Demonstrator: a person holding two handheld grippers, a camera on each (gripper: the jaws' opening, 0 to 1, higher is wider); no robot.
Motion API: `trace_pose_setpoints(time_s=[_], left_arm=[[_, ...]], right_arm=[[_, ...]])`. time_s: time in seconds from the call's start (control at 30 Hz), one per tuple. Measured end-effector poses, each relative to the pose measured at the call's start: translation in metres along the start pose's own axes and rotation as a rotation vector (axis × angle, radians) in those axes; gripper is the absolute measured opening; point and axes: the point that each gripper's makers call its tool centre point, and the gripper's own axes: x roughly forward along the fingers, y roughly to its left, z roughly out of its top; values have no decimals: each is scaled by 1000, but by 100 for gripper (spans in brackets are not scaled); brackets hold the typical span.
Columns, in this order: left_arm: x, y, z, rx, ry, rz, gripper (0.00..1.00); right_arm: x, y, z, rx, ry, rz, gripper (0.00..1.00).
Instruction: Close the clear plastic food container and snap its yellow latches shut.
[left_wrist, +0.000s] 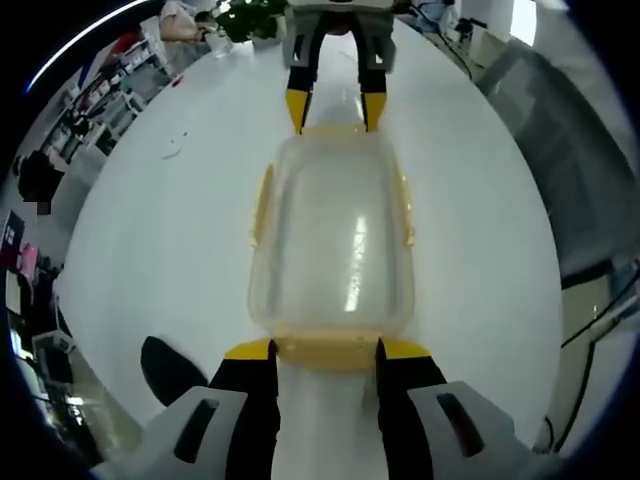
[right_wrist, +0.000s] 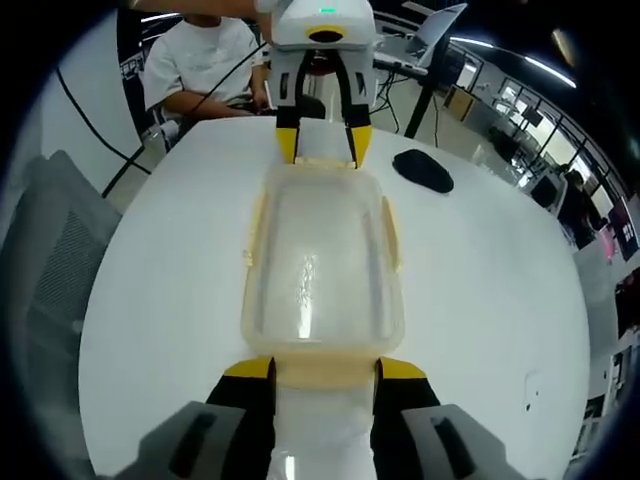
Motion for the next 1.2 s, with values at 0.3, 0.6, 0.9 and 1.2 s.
trace_pose_setpoints(time_s=[0.3,0.6,0.9,1.2], left_arm=[[-11,-3,17,-24,1,30,35],[-19,-15,44,-62,7,55,34],[-17,-21,66,-95,14,71,34],[-16,-21,90,-115,11,85,34]], right_arm=[[-26,0,-2,-38,-10,9,35],[-45,4,-16,-74,-4,29,35],[-64,5,-30,-98,0,45,34],[-82,0,-47,-119,-4,48,34]])
